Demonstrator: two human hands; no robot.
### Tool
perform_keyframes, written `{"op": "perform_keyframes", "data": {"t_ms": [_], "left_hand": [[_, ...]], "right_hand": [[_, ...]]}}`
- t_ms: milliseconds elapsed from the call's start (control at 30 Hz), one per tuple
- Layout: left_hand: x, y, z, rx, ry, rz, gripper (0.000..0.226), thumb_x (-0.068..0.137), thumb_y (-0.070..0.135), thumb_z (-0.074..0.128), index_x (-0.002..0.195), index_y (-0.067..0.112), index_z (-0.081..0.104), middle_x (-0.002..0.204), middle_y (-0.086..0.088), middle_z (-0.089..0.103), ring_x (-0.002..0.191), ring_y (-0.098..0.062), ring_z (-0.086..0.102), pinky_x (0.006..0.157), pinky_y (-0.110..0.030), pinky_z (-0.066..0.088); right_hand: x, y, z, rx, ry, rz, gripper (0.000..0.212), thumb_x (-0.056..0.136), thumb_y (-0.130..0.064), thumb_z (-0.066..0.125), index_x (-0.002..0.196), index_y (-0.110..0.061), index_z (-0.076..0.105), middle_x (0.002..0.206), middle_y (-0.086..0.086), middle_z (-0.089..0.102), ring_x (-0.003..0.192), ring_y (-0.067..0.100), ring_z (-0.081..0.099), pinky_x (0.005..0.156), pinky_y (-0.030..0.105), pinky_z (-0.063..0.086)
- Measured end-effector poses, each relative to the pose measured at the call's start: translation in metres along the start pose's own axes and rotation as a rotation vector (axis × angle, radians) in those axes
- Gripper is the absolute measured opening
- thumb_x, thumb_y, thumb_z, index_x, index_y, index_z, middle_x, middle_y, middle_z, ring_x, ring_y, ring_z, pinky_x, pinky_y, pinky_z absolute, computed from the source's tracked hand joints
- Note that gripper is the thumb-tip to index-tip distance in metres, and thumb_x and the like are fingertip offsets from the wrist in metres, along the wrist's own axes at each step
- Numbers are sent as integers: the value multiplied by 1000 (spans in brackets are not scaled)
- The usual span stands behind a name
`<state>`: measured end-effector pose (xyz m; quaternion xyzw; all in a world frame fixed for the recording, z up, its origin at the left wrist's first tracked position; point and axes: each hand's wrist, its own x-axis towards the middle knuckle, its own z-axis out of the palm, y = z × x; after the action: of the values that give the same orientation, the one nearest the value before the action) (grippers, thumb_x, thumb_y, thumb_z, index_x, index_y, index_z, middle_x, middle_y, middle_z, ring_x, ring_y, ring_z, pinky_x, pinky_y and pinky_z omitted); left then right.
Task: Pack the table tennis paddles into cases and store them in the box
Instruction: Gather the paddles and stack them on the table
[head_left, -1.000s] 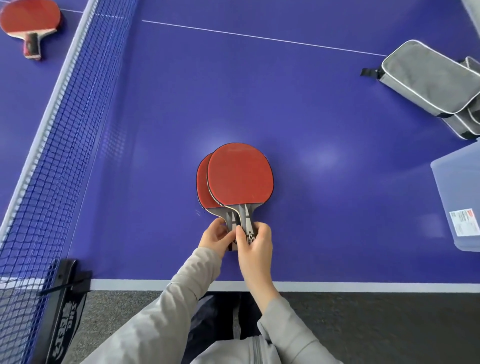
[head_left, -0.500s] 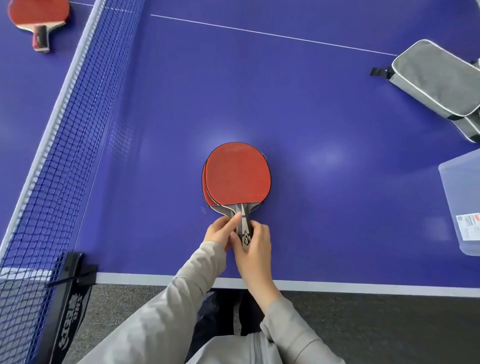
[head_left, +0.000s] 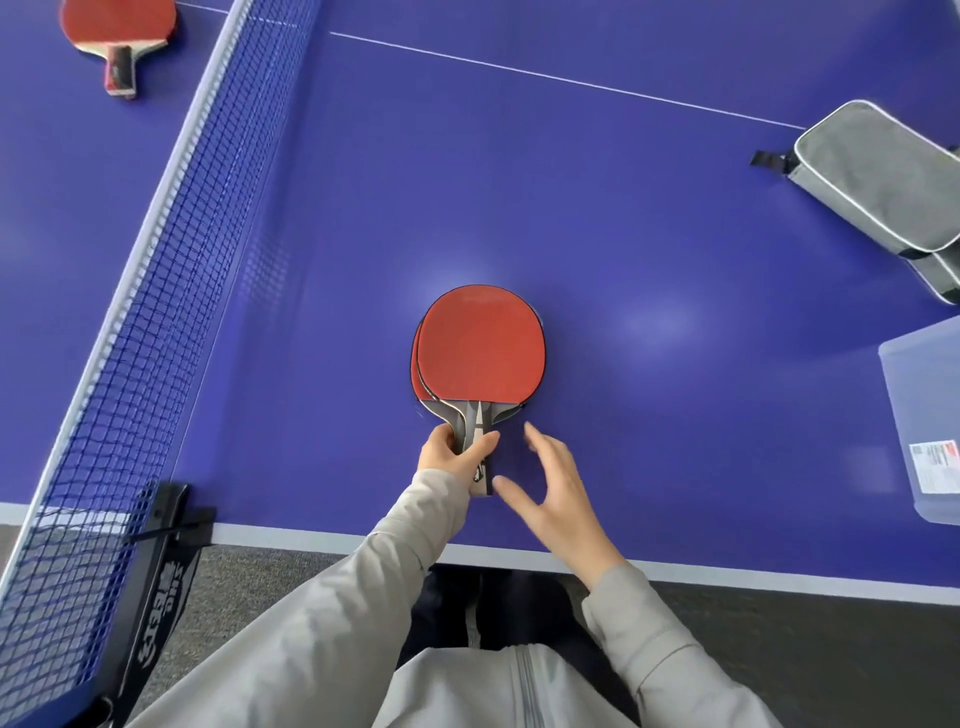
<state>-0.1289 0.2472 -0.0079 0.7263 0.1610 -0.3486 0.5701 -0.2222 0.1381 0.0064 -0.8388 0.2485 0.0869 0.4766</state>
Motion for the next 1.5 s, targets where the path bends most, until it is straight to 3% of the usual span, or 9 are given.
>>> {"op": "perform_keyframes", "data": {"t_ms": [267, 433, 533, 667, 800, 1000, 1200, 1300, 1500], "left_hand": [[6, -2, -53, -25, 67, 38, 36, 68, 39, 75, 82, 13, 55, 80, -7, 57, 77, -22, 59, 70, -38, 50], [15, 3, -118, 2, 144, 83, 38, 62, 42, 73, 84, 15, 58, 84, -11, 61, 80, -25, 60, 79, -47, 52], [20, -1, -157, 12, 183, 76, 32, 75, 28, 77, 94, 9, 59, 89, -14, 62, 83, -25, 59, 85, -48, 50], [26, -6, -188, 19, 202, 64, 17, 84, 16, 68, 95, 7, 58, 89, -14, 61, 76, -22, 60, 71, -36, 50], [30, -8, -195, 42, 196, 57, 19, 83, 17, 70, 97, 9, 60, 91, -12, 62, 82, -24, 58, 78, -37, 48], [28, -13, -187, 60, 276, 84, 15, 81, 20, 72, 75, 18, 59, 75, -7, 54, 70, -22, 46, 64, -30, 41], [25, -16, -188, 184, 441, 82, 42, 76, 32, 76, 109, 9, 63, 96, -7, 65, 83, -23, 59, 79, -37, 52], [26, -18, -187, 234, 468, 92, 46, 78, 32, 74, 114, 6, 61, 109, -12, 60, 91, -25, 60, 71, -33, 49], [23, -21, -181, 298, 505, 131, 40, 80, 32, 72, 109, 6, 63, 110, -11, 55, 104, -27, 54, 96, -41, 44]], "right_hand": [[28, 20, -29, -396, 93, 21, 66, 92, -44, 50, 148, -23, 22, 155, -3, 18, 144, 12, 10, 115, 37, 14], [40, 26, -28, -521, 111, 49, 66, 91, -45, 51, 147, -19, 26, 156, 1, 17, 144, 18, 11, 113, 41, 19], [38, 28, -25, -612, 98, 43, 68, 91, -45, 52, 147, -19, 25, 157, 2, 12, 145, 20, 9, 113, 40, 19], [35, 30, -21, -677, 81, 40, 72, 91, -45, 51, 149, -19, 18, 159, 4, 6, 146, 22, 5, 114, 40, 17], [36, 29, -21, -705, 72, 41, 72, 91, -46, 50, 150, -19, 16, 159, 4, 5, 147, 22, 5, 115, 41, 17], [36, 28, -22, -729, 60, 52, 73, 92, -48, 48, 150, -21, 14, 159, 3, 3, 147, 21, 3, 115, 40, 18], [35, 26, -22, -737, 59, 54, 73, 92, -48, 48, 150, -21, 13, 159, 3, 3, 147, 21, 3, 115, 38, 18], [36, 25, -21, -745, 47, 69, 73, 92, -48, 47, 150, -21, 11, 159, 3, 1, 147, 21, 1, 116, 38, 17], [36, 22, -20, -743, 31, 91, 73, 94, -46, 45, 150, -18, 8, 159, 3, -4, 147, 21, -3, 117, 38, 13]]}}
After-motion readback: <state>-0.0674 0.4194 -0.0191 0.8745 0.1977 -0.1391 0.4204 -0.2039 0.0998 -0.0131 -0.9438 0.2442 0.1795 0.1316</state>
